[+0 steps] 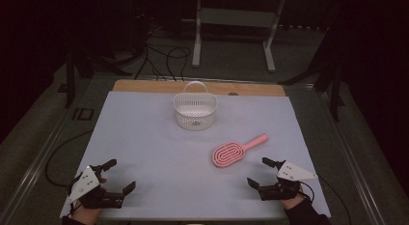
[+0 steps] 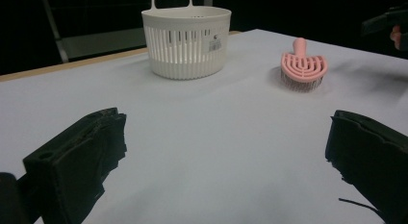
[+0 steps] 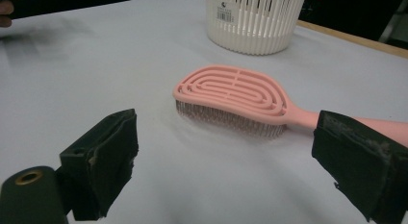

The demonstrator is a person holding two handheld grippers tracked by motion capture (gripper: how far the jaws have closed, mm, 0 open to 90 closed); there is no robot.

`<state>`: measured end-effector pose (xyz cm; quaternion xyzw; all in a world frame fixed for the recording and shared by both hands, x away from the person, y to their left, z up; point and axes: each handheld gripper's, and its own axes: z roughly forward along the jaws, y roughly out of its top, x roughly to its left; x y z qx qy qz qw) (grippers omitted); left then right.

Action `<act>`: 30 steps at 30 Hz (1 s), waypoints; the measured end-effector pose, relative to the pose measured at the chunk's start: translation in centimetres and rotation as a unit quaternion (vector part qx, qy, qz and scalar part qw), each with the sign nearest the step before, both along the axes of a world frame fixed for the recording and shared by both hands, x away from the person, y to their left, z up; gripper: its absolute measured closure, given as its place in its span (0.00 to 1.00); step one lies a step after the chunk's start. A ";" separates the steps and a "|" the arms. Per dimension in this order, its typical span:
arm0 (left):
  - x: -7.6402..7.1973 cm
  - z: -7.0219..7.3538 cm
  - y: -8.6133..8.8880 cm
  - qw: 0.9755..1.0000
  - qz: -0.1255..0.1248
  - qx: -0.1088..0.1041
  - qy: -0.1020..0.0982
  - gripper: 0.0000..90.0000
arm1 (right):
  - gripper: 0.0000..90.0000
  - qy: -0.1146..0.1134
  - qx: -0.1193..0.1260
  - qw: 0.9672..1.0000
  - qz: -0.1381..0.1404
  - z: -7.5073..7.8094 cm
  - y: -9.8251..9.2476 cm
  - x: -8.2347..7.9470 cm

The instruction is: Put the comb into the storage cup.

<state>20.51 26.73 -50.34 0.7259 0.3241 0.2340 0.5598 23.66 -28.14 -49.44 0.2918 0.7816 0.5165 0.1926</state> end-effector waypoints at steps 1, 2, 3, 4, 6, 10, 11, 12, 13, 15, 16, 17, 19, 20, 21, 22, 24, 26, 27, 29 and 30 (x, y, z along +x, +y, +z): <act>0.0 0.0 0.0 1.000 -0.001 -0.001 -0.001 0.00 | 0.10 0.004 0.001 1.000 0.001 0.0 0.0 0.0; 0.0 0.0 0.0 1.000 -0.001 -0.002 -0.001 0.00 | 0.10 0.006 0.002 1.000 0.002 0.1 0.1 0.0; 0.0 0.0 0.0 1.000 -0.001 -0.001 -0.001 0.00 | 0.10 0.004 -0.006 1.000 0.004 0.1 0.1 0.0; 0.1 0.0 -0.1 1.000 -0.002 0.000 0.000 0.00 | 0.10 0.006 -0.009 1.000 0.004 0.0 0.1 0.0; 0.1 0.0 -0.1 1.000 -0.004 0.001 0.002 0.00 | 0.10 0.010 -0.010 1.000 0.006 0.0 0.2 0.0; 0.1 0.0 -0.2 1.000 -0.005 -0.001 0.001 0.00 | 0.10 0.014 -0.015 1.000 0.016 0.0 0.4 0.0; 0.1 0.0 -0.2 1.000 -0.004 0.000 0.000 0.00 | 0.10 0.014 -0.017 1.000 0.018 0.1 0.5 -0.1; 0.1 0.0 -0.2 1.000 -0.004 0.000 0.000 0.00 | 0.10 0.014 -0.017 1.000 0.018 0.1 0.5 -0.1; 0.0 0.0 -0.1 1.000 -0.006 -0.003 0.002 0.00 | 0.10 0.013 -0.021 0.999 0.023 0.2 0.6 -0.3; -0.1 0.0 -0.1 1.000 -0.004 -0.001 0.000 0.00 | 0.10 0.012 -0.023 0.999 0.028 0.4 0.8 -0.4; -0.2 0.0 -0.1 1.000 -0.003 -0.002 -0.001 0.00 | 0.10 0.018 -0.020 0.999 0.029 0.6 0.9 -0.5; -0.2 0.1 0.0 1.000 -0.003 0.000 0.000 0.00 | 0.10 0.018 -0.022 0.999 0.032 0.6 1.0 -0.5; -0.2 0.1 0.0 1.000 -0.003 0.000 -0.001 0.00 | 0.10 0.015 -0.027 0.999 0.033 0.7 1.0 -0.6; -0.2 0.1 0.0 1.000 -0.002 -0.002 -0.001 0.00 | 0.10 0.019 -0.026 0.999 0.036 0.9 1.3 -0.7; -0.2 0.1 0.0 1.000 -0.002 -0.002 -0.001 0.00 | 0.10 0.019 -0.026 0.999 0.036 0.9 1.3 -0.7; -0.2 0.0 0.0 1.000 -0.003 0.000 -0.001 0.00 | 0.10 0.018 -0.027 0.999 0.039 1.0 1.3 -0.7; -0.1 0.0 0.0 1.000 -0.004 -0.001 0.001 0.00 | 0.10 0.019 -0.027 0.999 0.044 1.3 1.4 -0.8; -0.2 0.1 0.0 1.000 -0.003 -0.003 0.000 0.00 | 0.10 0.017 -0.027 0.999 0.044 1.5 1.5 -0.9; -0.2 0.1 0.0 1.000 -0.003 -0.002 -0.001 0.00 | 0.10 0.016 -0.025 0.999 0.045 1.6 1.5 -1.0; -0.2 0.0 -0.1 1.000 -0.005 0.000 0.000 0.00 | 0.10 0.013 -0.026 0.998 0.047 1.8 1.5 -1.1; -0.2 0.0 -0.1 1.000 -0.005 0.000 0.001 0.00 | 0.10 0.012 -0.028 0.998 0.048 2.0 1.6 -1.2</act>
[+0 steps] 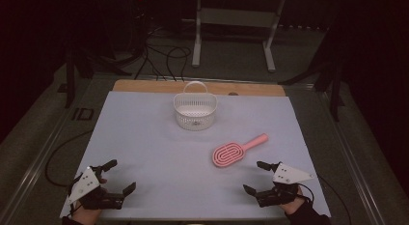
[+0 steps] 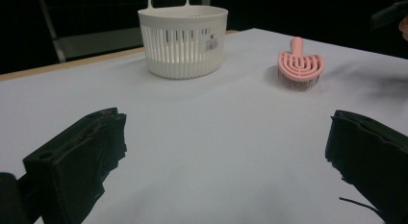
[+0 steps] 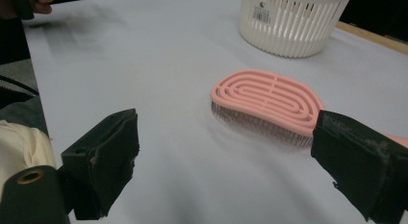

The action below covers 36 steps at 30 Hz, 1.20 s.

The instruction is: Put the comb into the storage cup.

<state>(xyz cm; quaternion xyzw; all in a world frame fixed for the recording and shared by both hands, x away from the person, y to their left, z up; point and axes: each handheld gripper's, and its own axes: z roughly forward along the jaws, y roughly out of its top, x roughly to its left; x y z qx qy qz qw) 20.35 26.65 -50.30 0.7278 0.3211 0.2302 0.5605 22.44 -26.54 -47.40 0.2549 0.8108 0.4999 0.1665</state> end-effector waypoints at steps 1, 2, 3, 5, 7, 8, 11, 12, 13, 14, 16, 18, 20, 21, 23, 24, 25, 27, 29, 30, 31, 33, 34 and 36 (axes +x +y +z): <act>0.0 0.0 0.0 1.000 0.000 0.000 0.000 0.00 | 0.10 0.002 0.004 1.000 0.001 0.1 0.0 0.0; 0.0 0.0 0.0 1.000 0.000 -0.001 0.000 0.00 | 0.10 0.004 0.010 1.000 0.005 0.3 0.0 0.0; 0.0 0.0 0.0 1.000 0.000 -0.001 -0.001 0.00 | 0.10 0.003 0.010 1.000 0.005 0.4 0.0 0.0; 0.0 0.0 0.0 1.000 0.000 -0.001 0.000 0.00 | 0.10 0.003 0.011 1.000 0.004 0.8 0.0 0.0; 0.0 0.0 0.0 1.000 0.000 -0.002 -0.001 0.00 | 0.10 0.004 0.012 1.000 0.005 1.2 0.0 0.0; 0.0 0.0 0.0 1.000 0.001 -0.003 -0.001 0.00 | 0.10 0.004 0.012 1.000 0.005 1.4 0.0 0.1; 0.0 0.0 0.0 1.000 0.001 -0.001 -0.002 0.00 | 0.10 0.000 0.009 1.000 0.008 2.0 0.1 0.3; 0.0 0.0 0.0 1.000 0.001 0.000 -0.002 0.00 | 0.10 -0.002 0.007 1.000 0.007 2.2 0.2 0.3; 0.0 0.1 0.0 1.000 0.002 0.000 -0.002 0.00 | 0.10 -0.004 0.005 1.000 0.009 2.5 0.2 0.3; 0.0 0.1 0.0 1.000 0.002 0.000 -0.003 0.00 | 0.10 -0.005 0.007 1.000 0.011 2.7 0.3 0.4; 0.0 0.1 0.0 1.000 0.002 0.002 -0.003 0.00 | 0.10 -0.011 0.005 1.000 0.013 3.2 0.3 0.5; 0.0 0.1 0.0 1.000 0.002 0.001 -0.003 0.00 | 0.10 -0.017 0.005 1.000 0.014 3.7 0.4 0.7; 0.0 0.1 0.0 1.000 0.002 0.002 -0.004 0.00 | 0.10 -0.023 0.005 1.000 0.016 4.2 0.5 0.9; 0.0 0.1 0.0 1.000 0.002 0.002 -0.005 0.00 | 0.10 -0.024 0.006 1.000 0.017 4.4 0.4 1.0; 0.0 0.1 0.0 1.000 0.001 0.002 -0.005 0.00 | 0.10 -0.032 0.004 0.999 0.017 4.9 0.4 1.3; -0.1 0.1 -0.1 1.000 0.001 0.002 -0.006 0.00 | 0.10 -0.032 0.005 0.999 0.016 5.1 0.4 1.4; -0.1 0.1 -0.1 1.000 0.001 0.002 -0.006 0.00 | 0.10 -0.035 0.004 0.999 0.017 5.4 0.4 1.6; -0.1 0.1 -0.1 1.000 0.001 0.004 -0.007 0.00 | 0.10 -0.038 0.006 0.999 0.015 5.9 0.3 1.8; -0.1 0.1 -0.1 1.000 0.000 0.003 -0.007 0.00 | 0.10 -0.043 0.006 0.999 0.015 6.5 0.3 2.2; -0.1 0.1 -0.1 1.000 0.000 0.003 -0.007 0.00 | 0.10 -0.044 0.005 0.999 0.015 6.8 0.2 2.4; -0.1 0.1 -0.1 1.000 0.000 0.003 -0.007 0.00 | 0.10 -0.047 0.003 0.999 0.014 6.9 0.2 2.5; -0.1 0.1 -0.1 1.000 0.000 0.004 -0.007 0.00 | 0.10 -0.045 0.005 0.999 0.011 7.4 0.1 3.0; -0.1 0.1 -0.1 1.000 -0.001 0.004 -0.006 0.00 | 0.11 -0.046 0.005 0.999 0.010 7.5 0.0 3.2; -0.1 0.1 -0.1 1.000 -0.001 0.003 -0.007 0.00 | 0.11 -0.047 0.005 0.999 0.007 7.8 -0.1 3.7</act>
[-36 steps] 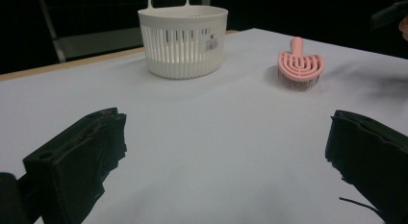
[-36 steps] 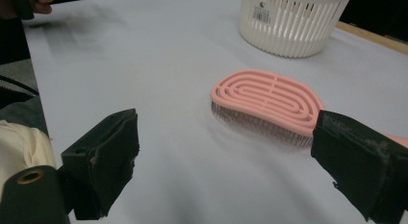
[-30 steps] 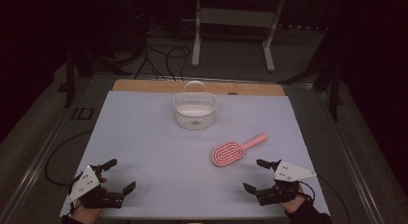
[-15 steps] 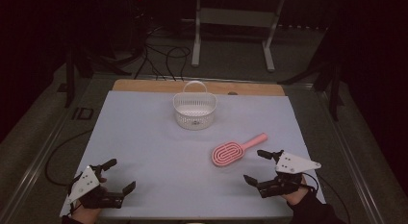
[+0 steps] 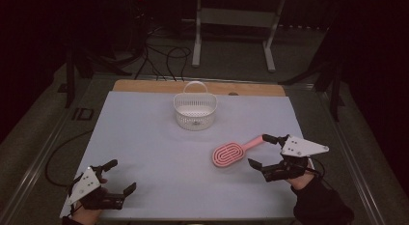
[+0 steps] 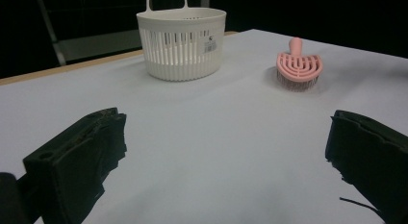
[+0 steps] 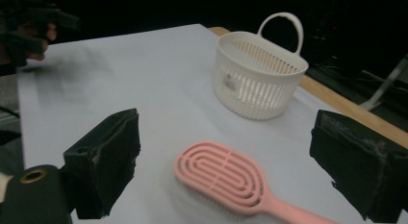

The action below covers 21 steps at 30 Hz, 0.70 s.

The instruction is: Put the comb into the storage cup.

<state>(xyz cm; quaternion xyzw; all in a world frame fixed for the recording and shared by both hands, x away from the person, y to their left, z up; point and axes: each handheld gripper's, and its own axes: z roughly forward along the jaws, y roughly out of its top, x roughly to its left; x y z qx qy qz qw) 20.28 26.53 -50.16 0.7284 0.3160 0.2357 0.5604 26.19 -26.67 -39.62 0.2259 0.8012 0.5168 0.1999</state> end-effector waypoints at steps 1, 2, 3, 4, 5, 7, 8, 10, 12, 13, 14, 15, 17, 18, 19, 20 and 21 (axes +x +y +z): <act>0.0 0.0 0.0 1.000 0.000 0.000 0.000 0.00 | 0.11 -0.001 0.001 1.000 -0.002 0.1 0.0 0.2; 0.0 0.0 0.0 1.000 0.000 0.001 -0.001 0.00 | 0.11 0.000 -0.001 1.000 -0.004 0.2 -0.1 0.5; 0.0 0.0 0.0 1.000 0.000 0.000 0.000 0.00 | 0.11 0.000 0.000 1.000 -0.005 0.3 0.0 0.7; 0.0 0.0 0.0 1.000 0.000 -0.001 0.001 0.00 | 0.11 -0.001 -0.002 1.000 -0.006 0.3 0.0 1.0; 0.0 0.0 0.0 1.000 0.000 -0.001 0.001 0.00 | 0.11 0.000 -0.006 1.000 -0.008 0.4 0.0 1.2; 0.0 0.0 0.0 1.000 0.001 0.000 0.000 0.00 | 0.12 -0.001 -0.007 1.000 -0.009 0.4 0.0 1.8; 0.0 0.0 0.0 1.000 0.001 0.000 0.000 0.00 | 0.12 0.000 -0.007 1.000 -0.009 0.4 0.1 2.0; 0.0 0.0 0.0 1.000 0.000 0.000 0.000 0.00 | 0.12 0.002 -0.009 1.000 -0.011 0.4 0.2 2.3; 0.0 0.0 0.0 1.000 0.001 -0.002 0.000 0.00 | 0.14 0.004 -0.013 1.000 -0.012 0.4 0.4 3.1; 0.0 0.0 0.0 1.000 0.001 -0.001 0.000 0.00 | 0.14 0.005 -0.014 1.000 -0.014 0.4 0.5 3.4; 0.0 0.0 0.0 1.000 0.001 -0.001 0.000 0.00 | 0.14 0.008 -0.017 1.000 -0.016 0.3 0.6 3.7; 0.0 0.0 0.0 1.000 0.000 -0.002 0.000 0.00 | 0.15 0.010 -0.018 1.000 -0.017 0.2 0.6 4.0; 0.0 0.0 0.1 1.000 0.001 -0.002 0.000 0.00 | 0.15 0.013 -0.023 0.999 -0.020 0.1 0.7 4.7; 0.0 0.0 0.1 1.000 0.001 -0.002 0.000 0.00 | 0.15 0.017 -0.023 0.999 -0.024 0.0 0.7 5.0; 0.0 0.0 0.1 1.000 0.001 -0.001 0.000 0.00 | 0.16 0.019 -0.025 0.999 -0.026 -0.1 0.7 5.3; 0.0 0.0 0.1 1.000 0.000 0.000 0.000 0.00 | 0.16 0.022 -0.024 0.999 -0.027 -0.2 0.7 5.6; 0.0 0.0 0.1 1.000 0.000 -0.001 0.000 0.00 | 0.16 0.023 -0.024 0.999 -0.030 -0.3 0.7 5.9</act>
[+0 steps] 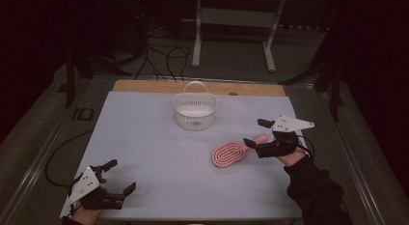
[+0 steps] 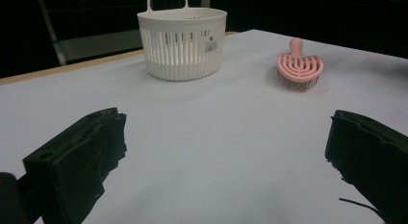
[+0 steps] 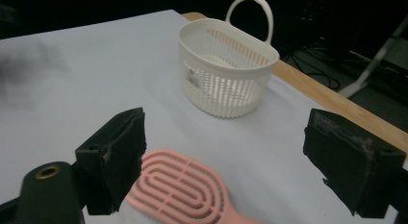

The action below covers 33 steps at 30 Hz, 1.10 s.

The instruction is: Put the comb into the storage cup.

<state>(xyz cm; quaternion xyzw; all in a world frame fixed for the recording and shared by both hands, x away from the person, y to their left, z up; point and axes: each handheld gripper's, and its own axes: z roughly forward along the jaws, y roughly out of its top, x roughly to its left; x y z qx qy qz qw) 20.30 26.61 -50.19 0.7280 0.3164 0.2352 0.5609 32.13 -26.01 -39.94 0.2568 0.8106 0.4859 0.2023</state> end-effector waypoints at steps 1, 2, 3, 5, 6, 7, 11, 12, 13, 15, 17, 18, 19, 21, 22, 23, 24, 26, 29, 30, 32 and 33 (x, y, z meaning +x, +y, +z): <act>0.0 0.0 0.0 1.000 0.003 0.001 -0.001 0.00 | 0.17 0.002 0.000 1.000 -0.002 -0.1 0.0 0.3; 0.0 0.0 0.0 1.000 0.006 0.000 -0.002 0.00 | 0.17 0.005 -0.001 1.000 -0.005 -0.1 0.0 0.5; 0.0 0.0 0.0 1.000 0.006 -0.002 -0.002 0.00 | 0.17 0.004 0.000 1.000 -0.006 -0.2 -0.1 0.8; 0.0 0.0 0.1 1.000 0.006 -0.001 -0.002 0.00 | 0.17 0.008 0.002 1.000 -0.012 -0.4 -0.1 1.3; 0.0 0.0 0.1 1.000 0.006 -0.002 -0.002 0.00 | 0.17 0.007 0.003 1.000 -0.013 -0.5 -0.2 1.6; 0.0 0.0 0.1 1.000 0.006 -0.003 -0.002 0.00 | 0.17 0.011 0.003 1.000 -0.015 -0.5 -0.2 1.7; 0.0 0.0 0.1 1.000 0.005 -0.001 -0.002 0.00 | 0.21 0.017 -0.005 1.000 -0.018 -1.0 -0.1 2.4; 0.0 0.0 0.1 1.000 0.005 -0.002 -0.001 0.00 | 0.22 0.021 -0.006 1.000 -0.019 -1.1 -0.1 2.6; 0.0 0.0 0.1 1.000 0.005 -0.002 -0.001 0.00 | 0.22 0.022 -0.010 1.000 -0.019 -1.3 -0.1 2.7; -0.1 0.0 0.1 1.000 0.005 -0.002 -0.002 0.00 | 0.25 0.030 -0.008 0.999 -0.022 -1.5 -0.2 3.1; 0.0 0.0 0.1 1.000 0.005 -0.002 -0.002 0.00 | 0.29 0.032 -0.017 0.999 -0.026 -1.8 -0.2 3.4; 0.0 0.0 0.1 1.000 0.005 -0.002 -0.001 0.00 | 0.31 0.035 -0.019 0.999 -0.029 -2.0 -0.2 3.6; 0.0 0.0 0.1 1.000 0.006 -0.002 -0.001 0.00 | 0.34 0.034 -0.024 0.999 -0.031 -2.1 -0.3 3.7; -0.1 0.0 0.1 1.000 0.005 0.000 -0.002 0.00 | 0.38 0.040 -0.030 0.998 -0.036 -2.4 -0.3 4.0; -0.1 0.0 0.0 1.000 0.005 0.000 -0.001 0.00 | 0.40 0.041 -0.031 0.998 -0.035 -2.5 -0.3 4.1; 0.0 0.0 0.1 1.000 0.005 -0.001 -0.001 0.00 | 0.42 0.043 -0.036 0.998 -0.035 -2.7 -0.3 4.3; 0.0 0.0 0.1 1.000 0.005 -0.001 0.000 0.00 | 0.44 0.045 -0.040 0.997 -0.037 -2.8 -0.3 4.4; 0.0 0.0 0.1 1.000 0.005 -0.001 -0.001 0.00 | 0.48 0.049 -0.042 0.997 -0.040 -3.0 -0.3 4.6; -0.1 0.0 0.1 1.000 0.004 0.000 -0.001 0.00 | 0.53 0.057 -0.045 0.996 -0.043 -3.4 -0.3 4.9; -0.1 0.0 0.1 1.000 0.005 -0.001 -0.001 0.00 | 0.55 0.057 -0.048 0.996 -0.045 -3.5 -0.3 5.0; -0.1 0.0 0.1 1.000 0.005 0.000 -0.001 0.00 | 0.59 0.063 -0.048 0.996 -0.047 -3.7 -0.3 5.2; -0.1 0.0 0.1 1.000 0.005 0.000 -0.001 0.00 | 0.61 0.064 -0.051 0.995 -0.050 -3.8 -0.3 5.3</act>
